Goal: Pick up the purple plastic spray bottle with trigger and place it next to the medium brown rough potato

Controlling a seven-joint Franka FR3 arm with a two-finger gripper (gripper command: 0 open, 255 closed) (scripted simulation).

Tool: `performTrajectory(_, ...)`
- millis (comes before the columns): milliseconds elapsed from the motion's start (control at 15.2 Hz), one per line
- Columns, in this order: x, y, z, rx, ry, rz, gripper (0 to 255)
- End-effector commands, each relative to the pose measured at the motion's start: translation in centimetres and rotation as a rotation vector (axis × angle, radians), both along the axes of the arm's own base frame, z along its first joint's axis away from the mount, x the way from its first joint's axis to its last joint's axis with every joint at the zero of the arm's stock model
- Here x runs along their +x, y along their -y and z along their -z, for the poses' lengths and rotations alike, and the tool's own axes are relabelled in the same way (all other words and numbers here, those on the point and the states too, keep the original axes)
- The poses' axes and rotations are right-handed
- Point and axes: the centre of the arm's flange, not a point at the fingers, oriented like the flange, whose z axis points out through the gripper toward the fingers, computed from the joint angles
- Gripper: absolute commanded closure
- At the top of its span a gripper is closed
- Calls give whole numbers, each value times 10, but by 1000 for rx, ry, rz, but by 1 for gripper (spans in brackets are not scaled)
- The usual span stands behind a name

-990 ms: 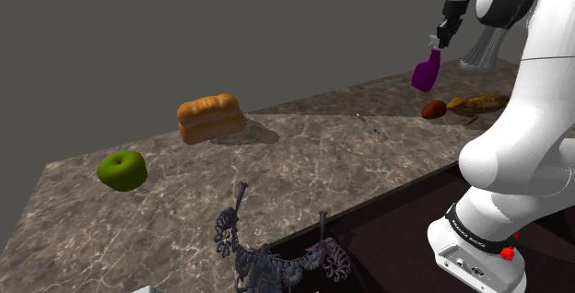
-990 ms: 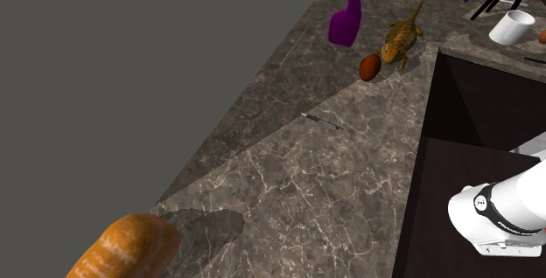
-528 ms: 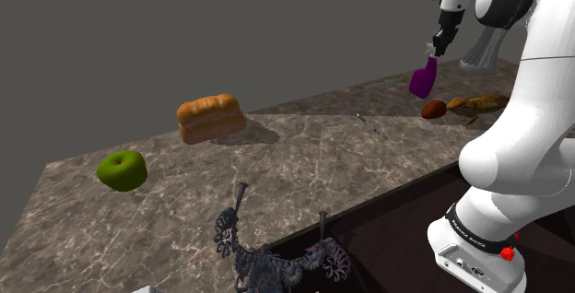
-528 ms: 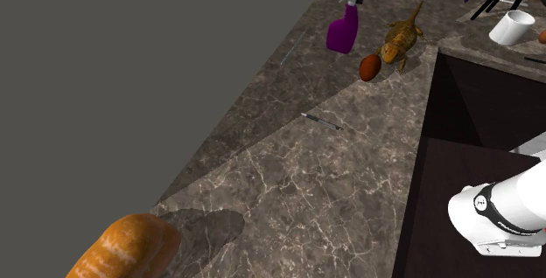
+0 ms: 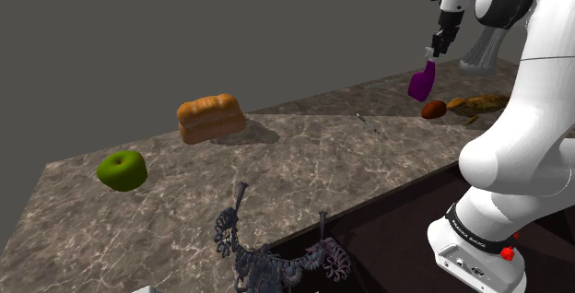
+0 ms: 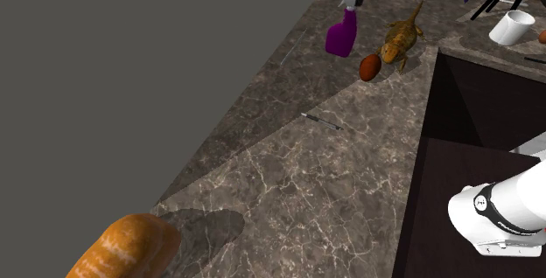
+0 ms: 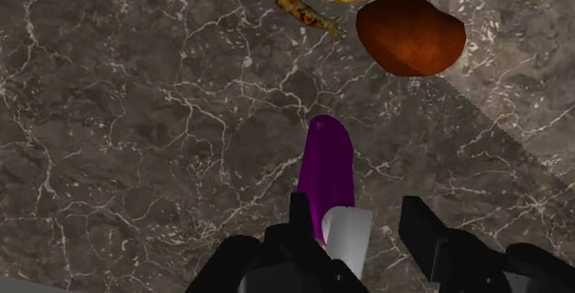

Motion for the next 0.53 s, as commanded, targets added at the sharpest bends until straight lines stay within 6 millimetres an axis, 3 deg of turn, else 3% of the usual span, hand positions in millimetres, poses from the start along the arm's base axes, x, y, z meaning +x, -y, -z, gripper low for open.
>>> performTrajectory(0,0,0,0,0,0,0,0)
performTrajectory(264,0,0,0,0,0,0,0)
performTrajectory(462,4,-2,-39,0,0,0,0)
